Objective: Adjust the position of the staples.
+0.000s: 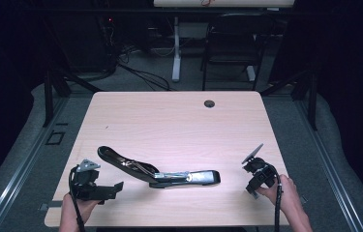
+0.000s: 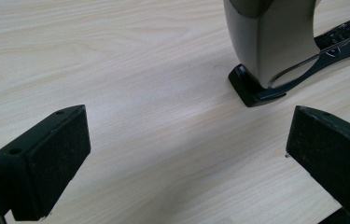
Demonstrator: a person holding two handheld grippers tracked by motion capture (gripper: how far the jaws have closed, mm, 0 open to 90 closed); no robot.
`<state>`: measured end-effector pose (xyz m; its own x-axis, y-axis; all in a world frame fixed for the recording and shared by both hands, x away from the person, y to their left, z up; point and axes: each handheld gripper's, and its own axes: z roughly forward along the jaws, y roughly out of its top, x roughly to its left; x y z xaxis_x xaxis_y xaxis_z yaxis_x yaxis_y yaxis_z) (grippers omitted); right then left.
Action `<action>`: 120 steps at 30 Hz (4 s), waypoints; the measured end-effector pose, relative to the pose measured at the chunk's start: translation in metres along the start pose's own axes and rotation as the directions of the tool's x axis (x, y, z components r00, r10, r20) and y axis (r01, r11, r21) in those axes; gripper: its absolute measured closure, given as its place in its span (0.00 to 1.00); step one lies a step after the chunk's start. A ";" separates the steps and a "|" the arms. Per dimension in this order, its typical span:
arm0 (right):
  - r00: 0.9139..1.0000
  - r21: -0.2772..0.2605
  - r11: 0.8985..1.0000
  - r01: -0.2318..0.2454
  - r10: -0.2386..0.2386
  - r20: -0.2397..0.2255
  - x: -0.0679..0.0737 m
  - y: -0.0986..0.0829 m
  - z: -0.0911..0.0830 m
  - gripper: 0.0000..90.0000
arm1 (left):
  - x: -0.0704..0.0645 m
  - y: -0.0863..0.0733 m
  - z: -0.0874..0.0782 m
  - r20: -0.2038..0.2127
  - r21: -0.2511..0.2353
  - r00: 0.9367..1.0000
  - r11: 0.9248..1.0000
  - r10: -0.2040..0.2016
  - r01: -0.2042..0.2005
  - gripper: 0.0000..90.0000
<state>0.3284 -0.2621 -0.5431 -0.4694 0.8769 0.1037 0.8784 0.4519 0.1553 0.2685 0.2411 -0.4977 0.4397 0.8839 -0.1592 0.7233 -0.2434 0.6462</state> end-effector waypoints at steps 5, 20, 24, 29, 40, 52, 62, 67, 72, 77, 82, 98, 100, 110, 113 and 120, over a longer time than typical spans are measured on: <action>0.999 0.068 0.997 0.039 -0.040 0.016 -0.004 0.003 -0.004 0.86 | 0.000 0.000 0.000 0.000 0.003 1.000 1.000 0.004 -0.004 0.00; 0.999 0.027 0.999 0.040 -0.040 0.000 -0.008 0.003 -0.010 0.86 | 0.000 0.000 -0.001 0.005 -0.003 1.000 1.000 0.001 -0.001 0.00; 0.999 0.006 0.999 0.036 -0.036 0.012 -0.008 0.003 -0.012 0.86 | 0.001 -0.001 -0.001 0.005 -0.001 1.000 1.000 -0.005 0.005 0.00; 0.998 0.010 0.998 0.060 -0.060 0.016 -0.008 0.006 -0.016 0.86 | 0.000 0.000 0.000 0.013 0.004 1.000 1.000 -0.002 0.002 0.00; 0.996 -0.011 0.997 0.082 -0.082 0.022 -0.003 0.010 -0.018 0.86 | 0.003 0.000 -0.003 0.024 -0.009 1.000 1.000 -0.013 0.013 0.00; 0.994 -0.049 0.993 0.104 -0.103 0.021 0.003 0.015 -0.023 0.86 | 0.002 0.000 -0.004 0.035 -0.016 0.999 1.000 -0.006 0.007 0.00; 0.991 -0.086 0.987 0.136 -0.137 -0.006 0.014 0.023 -0.029 0.86 | 0.001 0.000 -0.005 0.051 -0.026 0.999 1.000 0.003 -0.002 0.00; 0.990 -0.120 0.983 0.136 -0.138 -0.013 0.018 0.028 -0.032 0.86 | 0.001 0.000 -0.006 0.055 -0.028 0.998 1.000 0.004 -0.003 0.00; 0.987 -0.132 0.979 0.157 -0.161 -0.019 0.018 0.035 -0.040 0.86 | 0.000 0.000 -0.006 0.069 -0.026 0.998 1.000 0.003 -0.001 0.00; 0.981 -0.129 0.973 0.193 -0.195 -0.003 0.018 0.043 -0.043 0.86 | 0.000 -0.001 -0.005 0.070 -0.027 0.998 1.000 0.004 -0.002 0.00; 0.979 -0.175 0.965 0.197 -0.203 -0.016 0.019 0.050 -0.049 0.86 | 0.000 -0.001 -0.004 0.072 -0.023 0.997 1.000 0.003 -0.001 0.00; 0.949 -0.192 0.932 0.308 -0.316 -0.009 0.033 0.072 -0.054 0.87 | 0.001 -0.001 -0.004 0.069 -0.018 0.998 1.000 -0.002 0.003 0.00; 0.944 -0.187 0.928 0.323 -0.330 -0.010 0.035 0.075 -0.053 0.87 | 0.001 -0.002 -0.003 0.060 -0.009 0.998 1.000 -0.006 0.006 0.00; 0.930 -0.201 0.913 0.356 -0.368 -0.026 0.043 0.088 -0.049 0.87 | 0.002 -0.001 -0.002 0.068 -0.007 0.998 1.000 -0.006 0.007 0.00; 0.919 -0.218 0.899 0.379 -0.393 -0.022 0.047 0.090 -0.051 0.87 | 0.002 -0.001 -0.002 0.065 -0.001 0.998 1.000 -0.005 0.005 0.00; 0.909 -0.240 0.886 0.396 -0.415 -0.034 0.051 0.097 -0.053 0.87 | 0.002 -0.001 -0.002 0.065 -0.002 0.998 1.000 -0.005 0.005 0.00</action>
<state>0.3848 -0.1825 -0.4711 -0.7943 0.6042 0.0632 0.5715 0.7081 0.4147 0.2675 0.2438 -0.4976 0.4694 0.8575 -0.2106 0.7246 -0.2378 0.6469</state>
